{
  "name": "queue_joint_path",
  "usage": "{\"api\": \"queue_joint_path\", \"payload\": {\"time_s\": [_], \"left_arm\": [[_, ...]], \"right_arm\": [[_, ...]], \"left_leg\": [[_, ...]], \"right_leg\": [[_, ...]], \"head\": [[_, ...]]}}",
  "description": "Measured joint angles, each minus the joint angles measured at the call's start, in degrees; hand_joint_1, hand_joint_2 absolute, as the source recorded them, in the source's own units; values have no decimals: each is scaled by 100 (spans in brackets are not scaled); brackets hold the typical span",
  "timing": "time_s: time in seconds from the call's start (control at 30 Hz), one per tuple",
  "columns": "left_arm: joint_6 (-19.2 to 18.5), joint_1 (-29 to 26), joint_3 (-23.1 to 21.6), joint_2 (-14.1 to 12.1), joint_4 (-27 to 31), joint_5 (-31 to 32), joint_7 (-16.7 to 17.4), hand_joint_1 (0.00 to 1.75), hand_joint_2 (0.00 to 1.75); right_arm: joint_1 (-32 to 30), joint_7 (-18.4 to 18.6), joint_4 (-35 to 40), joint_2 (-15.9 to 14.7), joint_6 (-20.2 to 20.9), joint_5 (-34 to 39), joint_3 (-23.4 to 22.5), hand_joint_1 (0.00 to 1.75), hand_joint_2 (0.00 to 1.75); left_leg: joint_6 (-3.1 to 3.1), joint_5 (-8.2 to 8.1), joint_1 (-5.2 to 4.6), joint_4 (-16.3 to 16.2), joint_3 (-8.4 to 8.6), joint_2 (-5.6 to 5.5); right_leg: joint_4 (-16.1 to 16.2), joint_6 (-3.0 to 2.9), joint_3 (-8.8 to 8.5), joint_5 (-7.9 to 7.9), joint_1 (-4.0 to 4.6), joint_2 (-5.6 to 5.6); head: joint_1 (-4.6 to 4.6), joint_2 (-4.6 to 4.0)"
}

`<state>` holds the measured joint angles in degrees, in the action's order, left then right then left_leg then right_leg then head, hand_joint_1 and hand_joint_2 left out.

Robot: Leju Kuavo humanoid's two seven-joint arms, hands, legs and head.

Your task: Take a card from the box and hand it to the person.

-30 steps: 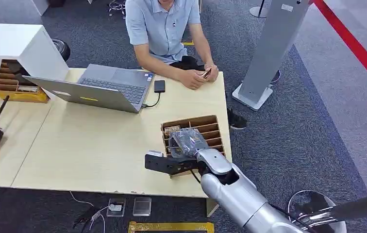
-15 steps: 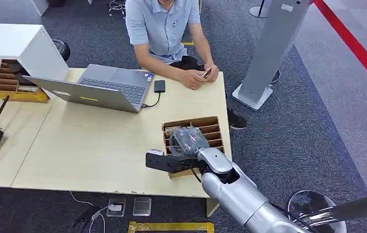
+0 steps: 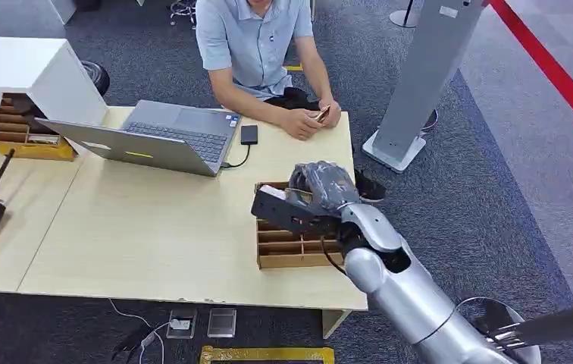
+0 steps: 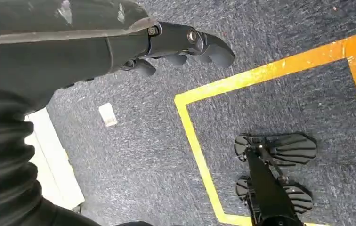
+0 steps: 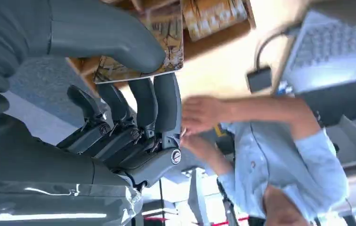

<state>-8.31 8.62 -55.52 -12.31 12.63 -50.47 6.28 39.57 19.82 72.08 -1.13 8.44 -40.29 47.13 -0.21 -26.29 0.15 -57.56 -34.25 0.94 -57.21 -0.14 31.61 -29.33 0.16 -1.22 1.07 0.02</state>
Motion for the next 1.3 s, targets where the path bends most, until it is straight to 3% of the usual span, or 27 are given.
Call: {"api": "queue_joint_path", "payload": {"time_s": [0.17,0.27,0.47,0.53,0.67,0.77,0.97,1.3], "left_arm": [[0,-14,2,-2,0,-11,-13,0,175],[-2,-5,0,0,0,-11,-11,0,175],[-9,62,-4,4,0,28,2,0,175],[-13,93,-7,11,0,39,13,0,175],[-17,167,-11,28,0,90,83,0,175],[-13,207,-13,39,0,105,96,0,175],[-20,237,-15,46,0,107,109,0,175],[-61,248,-20,48,0,107,113,0,175]], "right_arm": [[-59,-46,698,-188,112,94,-228,152,175],[-61,-355,842,-201,-7,92,-269,152,175],[-64,-1325,689,-88,-1129,-310,-276,152,175],[-65,-1603,501,-20,-1707,-607,-282,152,175],[-68,-1948,66,100,-2715,-1104,-306,152,175],[-69,-2041,-272,185,-3130,-1248,-322,152,175],[-63,-2055,-766,316,-3420,-1357,-357,152,175],[-59,-2048,-1203,454,-3573,-1326,-405,152,175]], "left_leg": [[0,0,0,0,-1,0],[0,0,0,0,-1,-1],[0,0,0,0,-1,-1],[0,0,0,0,-2,-2],[0,0,0,0,-2,-2],[0,0,0,0,-2,-2],[0,0,0,0,-2,-2],[0,0,0,0,-2,-1]], "right_leg": [[0,0,0,0,0,1],[0,0,-1,0,0,1],[-1,0,-2,0,1,0],[-1,0,-2,0,1,0],[-1,0,-2,0,0,0],[-1,0,-2,0,0,0],[-1,0,-1,0,1,0],[-1,0,-1,0,1,0]], "head": [[0,0],[0,0],[0,0],[2,0],[0,0],[0,2],[0,0],[2,0]]}}
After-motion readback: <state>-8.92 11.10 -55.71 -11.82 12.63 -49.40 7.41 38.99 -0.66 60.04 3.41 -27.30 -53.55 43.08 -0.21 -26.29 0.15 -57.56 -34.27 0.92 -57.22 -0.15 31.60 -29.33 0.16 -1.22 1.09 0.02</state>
